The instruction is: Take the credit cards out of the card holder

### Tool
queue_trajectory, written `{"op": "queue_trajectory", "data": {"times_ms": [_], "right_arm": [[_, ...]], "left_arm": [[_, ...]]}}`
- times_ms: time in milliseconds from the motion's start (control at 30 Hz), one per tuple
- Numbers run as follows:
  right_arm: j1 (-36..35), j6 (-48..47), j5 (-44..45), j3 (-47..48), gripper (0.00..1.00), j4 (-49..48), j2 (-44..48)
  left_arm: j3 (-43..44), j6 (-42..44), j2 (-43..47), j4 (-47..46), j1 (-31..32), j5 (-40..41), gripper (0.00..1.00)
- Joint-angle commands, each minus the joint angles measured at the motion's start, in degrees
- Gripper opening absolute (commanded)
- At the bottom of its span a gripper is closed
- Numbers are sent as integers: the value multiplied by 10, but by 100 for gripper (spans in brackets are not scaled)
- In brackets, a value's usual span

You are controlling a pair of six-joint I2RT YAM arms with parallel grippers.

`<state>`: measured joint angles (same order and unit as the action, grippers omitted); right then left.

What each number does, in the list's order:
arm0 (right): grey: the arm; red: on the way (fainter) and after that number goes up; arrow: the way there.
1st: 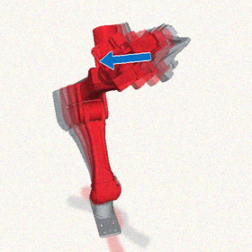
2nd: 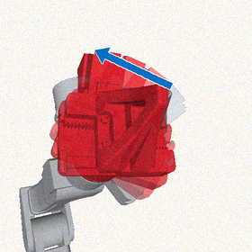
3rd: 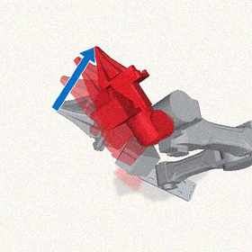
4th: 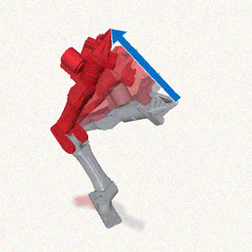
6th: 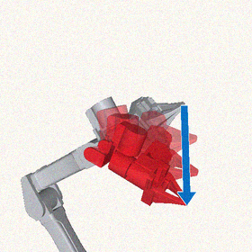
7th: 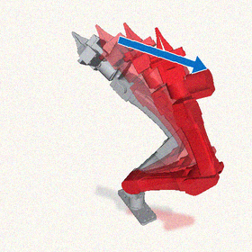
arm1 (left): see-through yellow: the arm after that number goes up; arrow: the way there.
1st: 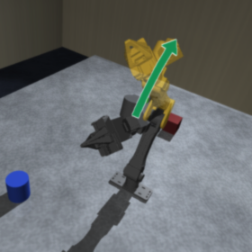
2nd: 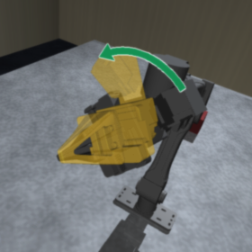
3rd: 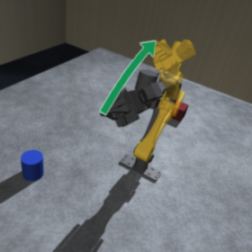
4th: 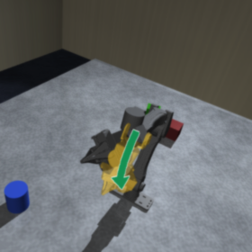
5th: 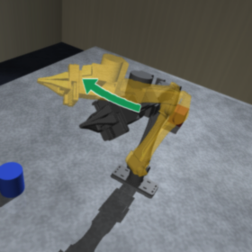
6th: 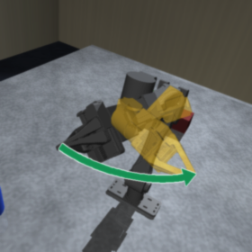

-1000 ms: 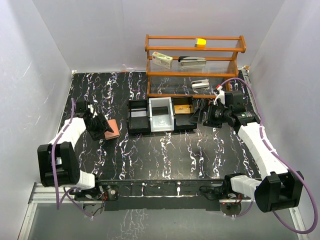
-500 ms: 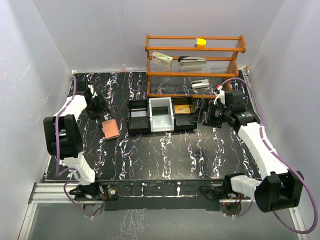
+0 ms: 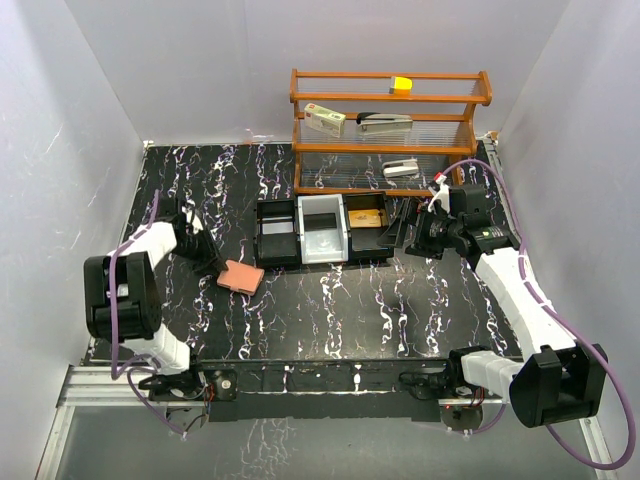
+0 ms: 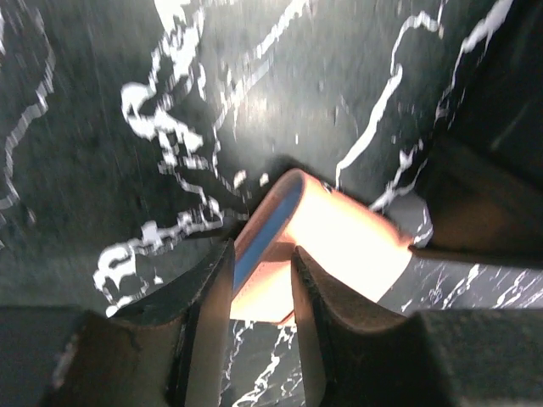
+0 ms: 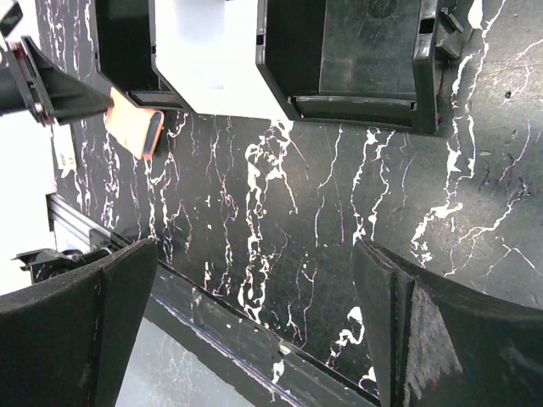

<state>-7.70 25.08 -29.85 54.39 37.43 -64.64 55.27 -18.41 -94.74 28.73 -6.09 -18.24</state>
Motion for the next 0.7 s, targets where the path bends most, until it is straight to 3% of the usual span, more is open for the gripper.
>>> {"op": "queue_trajectory", "data": {"times_ms": [0,300,600,667], "right_arm": [[4,11,-12,-8,98,-35,-1],[0,41,-55,-38,98,-58,5],[-34,104,-78,-101,97,-110,41],[-57,120,-65,-111,96,-123,45]], "left_arm": [[-57,5,76,5,14,-40,31],[-145,-70,144,-33,116,-39,27],[-199,-122,206,-84,146,-56,0],[-210,-130,209,-97,166,-61,0]]}}
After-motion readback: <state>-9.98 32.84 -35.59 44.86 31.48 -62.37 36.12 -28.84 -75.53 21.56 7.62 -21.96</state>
